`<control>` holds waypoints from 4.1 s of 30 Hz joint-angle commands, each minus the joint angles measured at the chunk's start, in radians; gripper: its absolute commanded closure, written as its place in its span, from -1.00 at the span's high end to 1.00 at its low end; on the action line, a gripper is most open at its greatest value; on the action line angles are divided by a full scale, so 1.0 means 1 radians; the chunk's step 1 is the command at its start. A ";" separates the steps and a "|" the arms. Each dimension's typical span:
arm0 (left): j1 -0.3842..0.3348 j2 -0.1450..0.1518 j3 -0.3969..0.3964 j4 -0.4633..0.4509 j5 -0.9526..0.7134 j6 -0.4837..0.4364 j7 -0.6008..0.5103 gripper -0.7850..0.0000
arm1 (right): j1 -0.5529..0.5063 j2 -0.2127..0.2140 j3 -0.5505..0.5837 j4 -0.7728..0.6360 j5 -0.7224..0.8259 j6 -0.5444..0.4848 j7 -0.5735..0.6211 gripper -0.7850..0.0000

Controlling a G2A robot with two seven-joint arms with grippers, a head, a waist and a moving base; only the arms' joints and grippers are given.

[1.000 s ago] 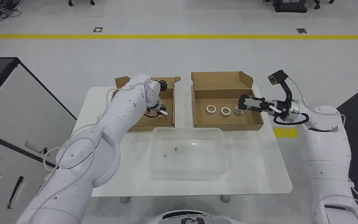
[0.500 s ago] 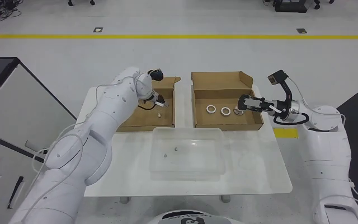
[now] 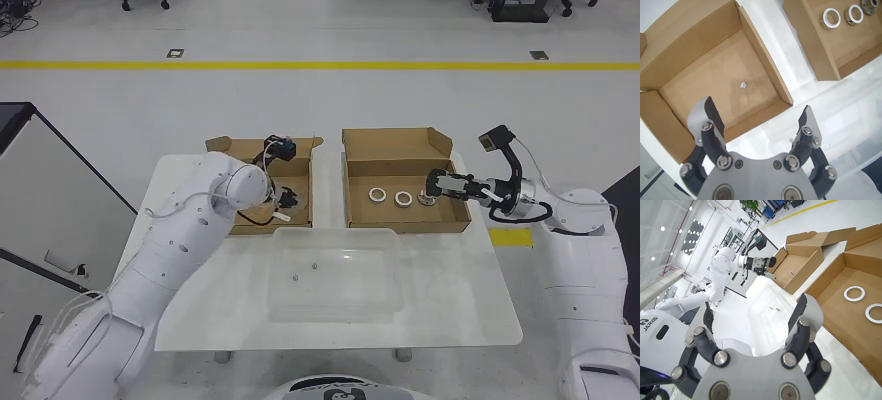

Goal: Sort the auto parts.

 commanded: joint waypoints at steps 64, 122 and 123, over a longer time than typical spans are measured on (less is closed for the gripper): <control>-0.221 0.007 0.572 -0.102 -0.188 -0.429 -0.140 0.89 | 0.000 0.000 0.000 0.000 0.000 0.000 0.000 1.00; -0.334 -0.094 0.765 0.163 -0.216 -0.519 -0.050 -0.37 | 0.000 0.000 0.000 0.000 0.000 0.000 0.000 1.00; -0.334 -0.094 0.765 0.164 -0.215 -0.519 -0.050 -0.38 | 0.000 0.000 0.000 0.000 0.000 0.000 0.000 1.00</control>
